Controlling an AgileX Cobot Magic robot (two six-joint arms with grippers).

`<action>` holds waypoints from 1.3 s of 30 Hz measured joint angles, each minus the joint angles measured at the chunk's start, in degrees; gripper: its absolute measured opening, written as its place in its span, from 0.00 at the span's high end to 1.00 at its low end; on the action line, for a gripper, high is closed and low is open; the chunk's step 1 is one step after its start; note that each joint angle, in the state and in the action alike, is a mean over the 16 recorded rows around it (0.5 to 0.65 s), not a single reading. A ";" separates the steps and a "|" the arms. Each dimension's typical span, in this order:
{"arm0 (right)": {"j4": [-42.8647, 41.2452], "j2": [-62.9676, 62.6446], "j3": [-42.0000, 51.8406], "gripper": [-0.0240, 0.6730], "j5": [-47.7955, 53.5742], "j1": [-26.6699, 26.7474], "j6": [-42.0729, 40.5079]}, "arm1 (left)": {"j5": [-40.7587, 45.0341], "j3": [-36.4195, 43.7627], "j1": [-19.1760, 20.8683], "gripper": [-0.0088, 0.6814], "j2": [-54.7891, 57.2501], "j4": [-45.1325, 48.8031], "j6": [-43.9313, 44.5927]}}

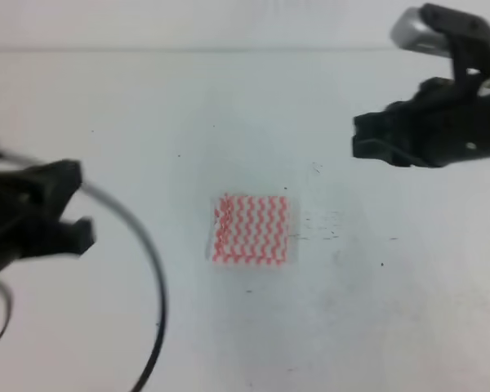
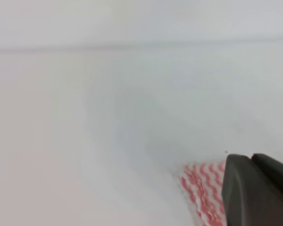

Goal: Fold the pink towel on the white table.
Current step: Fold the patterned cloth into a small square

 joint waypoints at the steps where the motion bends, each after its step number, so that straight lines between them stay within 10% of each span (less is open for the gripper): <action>1: 0.03 -2.11 1.78 0.99 -1.02 0.02 0.00 | -0.36 1.87 -0.01 0.99 -2.93 -0.41 -0.11; 20: -1.59 -45.89 35.67 0.99 -15.35 0.20 -0.12 | -3.68 29.39 -0.03 0.99 -44.59 -5.65 -0.05; 39: -3.31 -65.66 55.01 0.99 -34.14 0.20 -6.07 | -12.06 36.16 -0.03 0.99 -49.38 -7.16 2.70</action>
